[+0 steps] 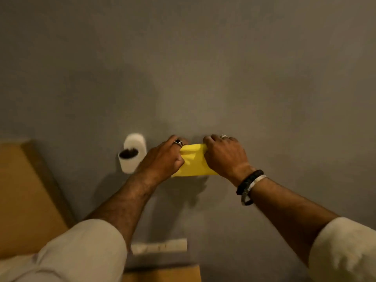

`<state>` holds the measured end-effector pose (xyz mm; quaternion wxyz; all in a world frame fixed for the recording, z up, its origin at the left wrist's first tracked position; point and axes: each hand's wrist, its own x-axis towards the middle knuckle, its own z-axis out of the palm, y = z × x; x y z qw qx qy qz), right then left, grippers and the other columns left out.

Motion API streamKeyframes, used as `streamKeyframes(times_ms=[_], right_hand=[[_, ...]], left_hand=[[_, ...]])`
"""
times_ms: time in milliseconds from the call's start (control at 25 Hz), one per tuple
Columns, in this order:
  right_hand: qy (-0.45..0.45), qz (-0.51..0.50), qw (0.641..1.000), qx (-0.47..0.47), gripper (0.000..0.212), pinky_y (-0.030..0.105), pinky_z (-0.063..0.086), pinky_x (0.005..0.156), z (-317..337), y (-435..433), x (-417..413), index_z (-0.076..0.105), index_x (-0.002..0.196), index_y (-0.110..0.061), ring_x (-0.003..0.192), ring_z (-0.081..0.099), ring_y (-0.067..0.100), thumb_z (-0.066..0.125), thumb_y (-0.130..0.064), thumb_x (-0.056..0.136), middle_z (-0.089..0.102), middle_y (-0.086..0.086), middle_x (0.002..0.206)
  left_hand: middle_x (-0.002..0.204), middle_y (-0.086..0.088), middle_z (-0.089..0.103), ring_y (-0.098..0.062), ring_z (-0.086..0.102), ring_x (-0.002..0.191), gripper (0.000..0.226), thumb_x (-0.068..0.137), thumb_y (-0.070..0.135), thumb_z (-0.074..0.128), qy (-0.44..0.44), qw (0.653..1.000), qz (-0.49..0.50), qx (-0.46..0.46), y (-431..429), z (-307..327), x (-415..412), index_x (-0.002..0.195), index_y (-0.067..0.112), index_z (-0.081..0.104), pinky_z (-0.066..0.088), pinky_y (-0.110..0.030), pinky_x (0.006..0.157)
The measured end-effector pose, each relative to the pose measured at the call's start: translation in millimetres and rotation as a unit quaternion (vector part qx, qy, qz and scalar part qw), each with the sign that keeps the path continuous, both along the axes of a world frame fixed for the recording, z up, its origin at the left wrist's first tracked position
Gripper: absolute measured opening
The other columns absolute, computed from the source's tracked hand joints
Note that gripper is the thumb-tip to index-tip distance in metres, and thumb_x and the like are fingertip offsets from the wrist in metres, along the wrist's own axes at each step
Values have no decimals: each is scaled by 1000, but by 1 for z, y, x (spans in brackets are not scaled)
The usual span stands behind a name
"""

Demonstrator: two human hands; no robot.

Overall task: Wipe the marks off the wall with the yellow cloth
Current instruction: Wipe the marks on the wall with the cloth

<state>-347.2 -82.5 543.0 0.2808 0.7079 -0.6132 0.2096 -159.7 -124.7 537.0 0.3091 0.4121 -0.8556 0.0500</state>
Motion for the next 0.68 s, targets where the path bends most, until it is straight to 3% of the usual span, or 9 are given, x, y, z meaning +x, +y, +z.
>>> streamKeyframes(times_ms=[120,200,280,360,440,520,560,600,680], right_hand=[[24,26,995,-96,29,35,43,56,101,7,-22,51,109,-14,68,62,37,52,-10,80,60,14,103],[72,38,983,-164,32,38,48,57,155,9,-35,49,108,-15,71,63,38,52,-7,77,59,18,116],[127,7,957,-261,32,42,53,71,195,7,-44,57,109,-16,87,66,38,47,-10,79,61,19,124],[111,-19,933,-342,36,45,51,84,212,-2,-37,65,108,-15,101,65,39,41,-13,82,64,18,123],[-53,-28,947,-315,40,50,48,93,208,-17,-12,60,124,-12,113,59,41,41,-20,89,58,20,133],[-282,-44,935,-212,57,51,27,113,205,-39,13,22,149,-16,141,27,37,36,-39,99,21,19,157],[-355,-52,920,-159,68,52,13,118,206,-53,23,0,151,-19,148,6,33,30,-49,98,0,15,161],[-390,-59,909,-137,77,53,3,119,208,-64,31,-16,148,-20,148,-11,30,26,-57,95,-14,13,160],[-414,-73,892,-166,89,58,-5,118,217,-79,44,-31,140,-18,144,-25,32,14,-72,85,-26,14,157]], left_hand=[[124,-5,52,-34,61,89,40,84,16,51,89,992,-21,-84,-4,96,-17,122,23,53,49,-39,65],[128,-7,51,-31,63,95,39,89,15,52,167,979,-42,-108,-11,152,-27,127,22,50,53,-41,70],[131,-8,49,-28,61,106,39,93,15,52,224,962,-77,-133,-17,209,-39,131,20,47,54,-44,80],[132,-11,49,-27,58,110,37,94,12,50,265,947,-89,-160,-24,253,-49,130,17,47,52,-39,84],[129,-13,48,-26,56,110,35,93,6,49,306,934,-85,-166,-31,276,-54,127,14,47,45,-29,83],[128,-14,47,-27,54,110,36,91,3,50,310,936,-79,-147,-41,280,-53,126,11,47,42,-27,84],[128,-15,47,-28,54,110,37,91,4,51,297,942,-75,-139,-45,279,-51,127,10,47,44,-30,86],[128,-15,48,-30,55,111,38,90,7,53,281,947,-76,-136,-47,277,-46,127,10,48,46,-35,88],[127,-15,52,-32,54,114,43,87,20,59,209,950,-61,-223,-54,273,-29,128,11,49,46,-42,91]])
